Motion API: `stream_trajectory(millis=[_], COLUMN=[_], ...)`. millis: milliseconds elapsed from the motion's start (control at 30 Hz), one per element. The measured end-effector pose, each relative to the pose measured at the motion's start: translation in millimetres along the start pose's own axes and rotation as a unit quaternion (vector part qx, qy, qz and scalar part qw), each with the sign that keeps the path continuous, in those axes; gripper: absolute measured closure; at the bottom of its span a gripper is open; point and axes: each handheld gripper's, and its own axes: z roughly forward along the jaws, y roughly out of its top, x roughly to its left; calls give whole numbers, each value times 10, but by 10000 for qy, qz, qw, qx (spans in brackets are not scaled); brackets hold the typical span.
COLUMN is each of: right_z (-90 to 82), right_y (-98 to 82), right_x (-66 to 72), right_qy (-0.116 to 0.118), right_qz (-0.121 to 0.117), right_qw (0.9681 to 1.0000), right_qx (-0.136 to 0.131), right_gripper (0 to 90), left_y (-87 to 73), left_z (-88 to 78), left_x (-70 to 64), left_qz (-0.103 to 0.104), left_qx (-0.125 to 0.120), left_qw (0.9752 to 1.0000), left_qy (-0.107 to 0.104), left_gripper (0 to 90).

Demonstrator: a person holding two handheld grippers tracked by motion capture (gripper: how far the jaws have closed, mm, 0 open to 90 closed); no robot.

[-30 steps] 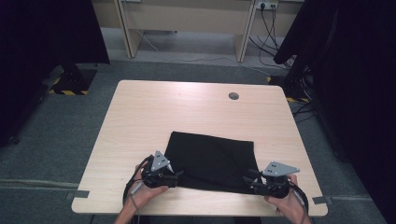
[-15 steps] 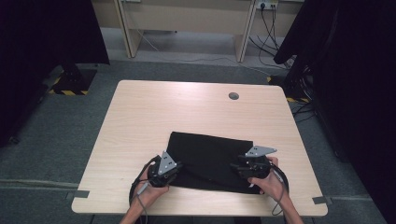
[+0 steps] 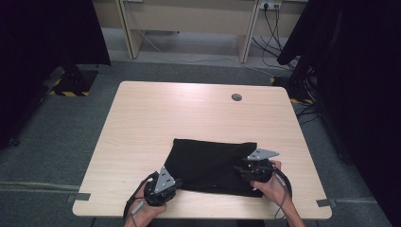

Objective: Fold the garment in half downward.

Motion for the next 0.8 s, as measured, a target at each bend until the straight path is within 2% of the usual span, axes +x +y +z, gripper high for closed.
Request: stream_trajectory(millis=[67, 100, 167, 267, 367, 467, 500, 667, 800], right_z=[-1, -3, -19, -124, -254, -328, -346, -317, -322], right_y=[1, 5, 9, 3, -14, -30, -38, -94, -180], right_x=[-1, -2, -2, 63, 179, 279, 312, 366, 344], right_qy=[11, 20, 57, 71, 265, 408, 446, 481, 478], right_qz=[14, -6, -8, -47, -187, -271, -312, -338, -317], right_qw=[10000, 10000, 10000, 9999, 9993, 9984, 9982, 9983, 9983], right_qx=[2, 15, 23, -74, -207, -269, -254, -55, 60], right_gripper=[508, 500, 454, 430, 434, 452, 462, 477, 483], left_y=[5, 13, 24, 52, 116, 178, 194, 210, 191], left_z=[14, 16, 23, -2, -24, -21, -1, 221, 355], left_x=[19, 21, 15, 37, 102, 213, 245, 394, 476], left_qz=[45, 49, 34, -145, -289, -657, -721, -782, -812], left_qx=[25, 41, 50, -83, -211, -363, -352, -95, 122], left_qw=[9999, 10000, 10000, 9999, 9994, 9971, 9967, 9967, 9960], left_qy=[100, 69, 49, 26, 21, -135, -99, 203, 363], left_gripper=[783, 755, 645, 459, 365, 319, 317, 315, 317])
